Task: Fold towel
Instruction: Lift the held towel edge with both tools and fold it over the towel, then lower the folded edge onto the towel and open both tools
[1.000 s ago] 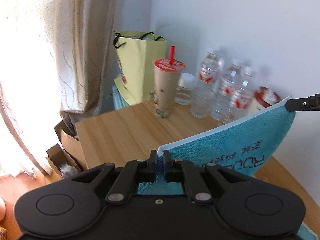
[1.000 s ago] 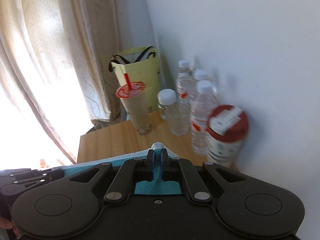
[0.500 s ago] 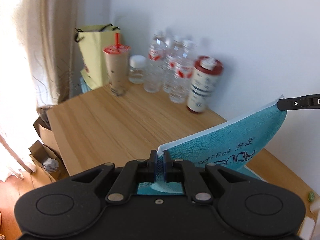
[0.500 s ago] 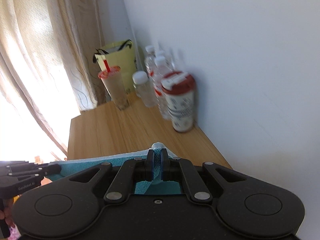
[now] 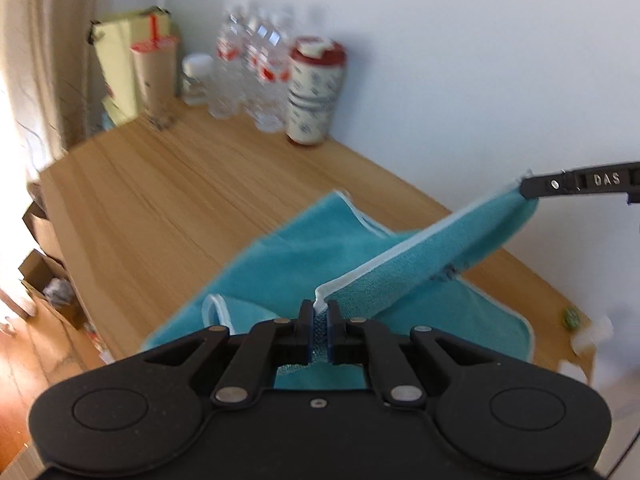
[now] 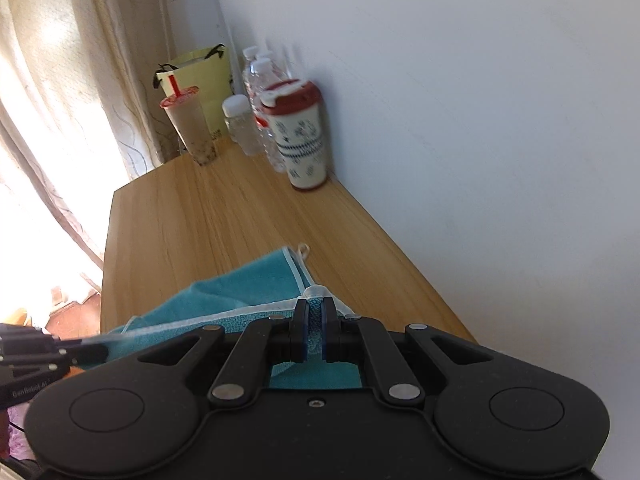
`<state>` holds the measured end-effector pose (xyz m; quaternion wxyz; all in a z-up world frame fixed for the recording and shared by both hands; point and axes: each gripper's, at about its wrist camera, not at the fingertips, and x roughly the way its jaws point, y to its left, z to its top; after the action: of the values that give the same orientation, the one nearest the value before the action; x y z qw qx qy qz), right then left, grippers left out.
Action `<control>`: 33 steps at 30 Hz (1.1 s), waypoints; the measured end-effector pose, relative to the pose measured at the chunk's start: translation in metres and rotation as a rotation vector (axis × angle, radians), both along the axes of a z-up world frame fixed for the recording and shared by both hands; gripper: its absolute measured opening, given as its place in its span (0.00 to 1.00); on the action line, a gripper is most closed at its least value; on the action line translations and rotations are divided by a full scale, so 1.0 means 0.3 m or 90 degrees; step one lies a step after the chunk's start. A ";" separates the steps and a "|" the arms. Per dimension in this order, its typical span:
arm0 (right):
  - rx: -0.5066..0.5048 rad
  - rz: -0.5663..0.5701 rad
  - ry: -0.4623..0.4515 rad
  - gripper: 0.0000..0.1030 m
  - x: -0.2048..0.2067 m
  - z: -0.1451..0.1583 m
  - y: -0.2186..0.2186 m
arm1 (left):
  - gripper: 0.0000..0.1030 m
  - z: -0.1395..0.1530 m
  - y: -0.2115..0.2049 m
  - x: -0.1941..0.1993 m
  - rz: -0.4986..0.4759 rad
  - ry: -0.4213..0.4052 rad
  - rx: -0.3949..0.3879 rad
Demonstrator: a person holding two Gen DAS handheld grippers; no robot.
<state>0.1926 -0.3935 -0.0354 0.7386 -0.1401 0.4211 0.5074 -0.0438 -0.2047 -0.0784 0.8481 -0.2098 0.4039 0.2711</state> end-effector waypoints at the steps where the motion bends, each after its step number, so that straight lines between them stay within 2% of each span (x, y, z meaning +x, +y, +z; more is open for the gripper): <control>1: -0.003 -0.003 0.001 0.05 0.003 -0.008 -0.016 | 0.05 -0.010 -0.016 0.008 -0.011 0.004 -0.009; 9: -0.049 -0.013 0.017 0.05 0.031 -0.097 -0.125 | 0.05 -0.081 -0.152 0.070 -0.104 0.022 -0.066; 18: -0.101 0.006 0.043 0.05 0.033 -0.244 -0.209 | 0.05 -0.173 -0.300 0.080 -0.176 0.052 -0.110; 27: -0.141 0.000 0.049 0.05 0.028 -0.360 -0.231 | 0.05 -0.241 -0.400 0.082 -0.209 0.075 -0.134; 33: -0.151 0.024 0.036 0.08 -0.001 -0.374 -0.246 | 0.05 -0.262 -0.417 0.053 -0.218 0.106 -0.141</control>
<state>0.1923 -0.4674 -0.1477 0.6952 -0.2199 0.4960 0.4715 -0.0279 -0.3298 -0.1570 0.8173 -0.2073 0.5295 0.0936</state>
